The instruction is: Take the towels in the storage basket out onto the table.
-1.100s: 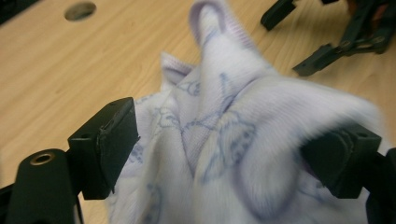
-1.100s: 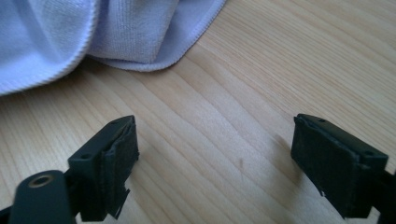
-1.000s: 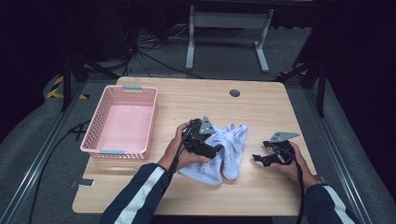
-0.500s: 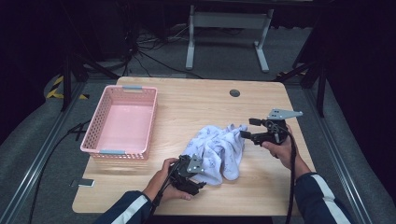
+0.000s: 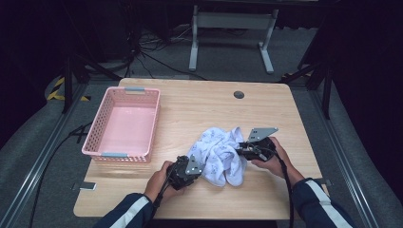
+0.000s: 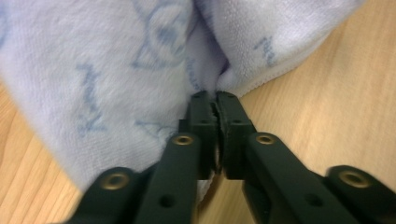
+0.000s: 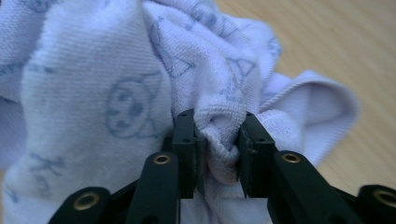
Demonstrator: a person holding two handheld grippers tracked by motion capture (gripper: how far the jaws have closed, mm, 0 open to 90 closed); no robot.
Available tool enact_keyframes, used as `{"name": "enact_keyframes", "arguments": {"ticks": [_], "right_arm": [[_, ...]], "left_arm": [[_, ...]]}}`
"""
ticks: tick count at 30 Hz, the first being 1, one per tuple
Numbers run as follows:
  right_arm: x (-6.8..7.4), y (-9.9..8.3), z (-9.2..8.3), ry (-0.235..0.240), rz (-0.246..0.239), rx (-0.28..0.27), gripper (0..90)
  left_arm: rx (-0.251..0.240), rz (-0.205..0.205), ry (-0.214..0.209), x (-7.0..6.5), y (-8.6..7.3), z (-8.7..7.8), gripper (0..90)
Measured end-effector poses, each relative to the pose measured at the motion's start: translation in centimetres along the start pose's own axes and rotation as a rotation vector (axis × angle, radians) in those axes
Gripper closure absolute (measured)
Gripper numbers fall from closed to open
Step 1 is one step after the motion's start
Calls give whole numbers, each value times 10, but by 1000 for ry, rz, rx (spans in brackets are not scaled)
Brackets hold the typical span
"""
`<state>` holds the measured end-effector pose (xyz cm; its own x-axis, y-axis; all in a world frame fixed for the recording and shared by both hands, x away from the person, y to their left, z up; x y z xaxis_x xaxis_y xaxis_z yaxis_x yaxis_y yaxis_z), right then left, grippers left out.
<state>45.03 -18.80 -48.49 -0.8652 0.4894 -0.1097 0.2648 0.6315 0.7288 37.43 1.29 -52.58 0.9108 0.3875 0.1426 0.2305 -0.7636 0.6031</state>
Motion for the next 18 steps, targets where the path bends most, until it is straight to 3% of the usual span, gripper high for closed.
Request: {"name": "enact_keyframes", "arguments": {"ticks": [1, 4, 6, 7, 9, 11, 12, 13, 15, 17, 18], "right_arm": [[0, 0, 0, 0, 0, 0, 733], [-18, 2, -22, -95, 8, -33, 741], [-22, 0, -26, -119, 6, -31, 742], [-30, -1, -36, -168, 4, -39, 742], [-33, 0, -41, -179, 25, -56, 742], [-38, 1, -51, -205, 42, -80, 741], [-40, 2, -55, -216, 41, -89, 741], [-41, 2, -57, -220, 49, -95, 739], [-37, 2, -56, -202, 58, -96, 730], [-31, -1, -49, -157, 62, -74, 727], [-31, -1, -49, -157, 62, -74, 727]], "left_arm": [[0, 0, 0, 0, 0, 0, 875], [-31, -19, 25, 8, -4, -21, 877], [-40, -37, 41, 11, -6, -28, 877], [-74, -70, 60, 18, -9, -43, 878], [-74, -71, 84, 23, -11, -50, 878], [-117, -127, 80, 29, -15, -62, 878], [-104, -119, 102, 32, -19, -66, 878], [-100, -109, 122, 34, -21, -69, 878], [-113, -145, 107, 36, -25, -70, 878], [-94, -134, 131, 37, -28, -68, 876], [-94, -134, 131, 37, -28, -68, 865]]}}
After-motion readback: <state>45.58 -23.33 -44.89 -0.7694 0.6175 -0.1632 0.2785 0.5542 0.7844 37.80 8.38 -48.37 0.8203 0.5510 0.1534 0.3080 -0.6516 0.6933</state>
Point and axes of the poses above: each handheld gripper's, and its own axes: z roughly forward along the jaws, y roughly out of its top, x roughly to its left, the point moved 9 cm from there along z, roughly forward along the jaws
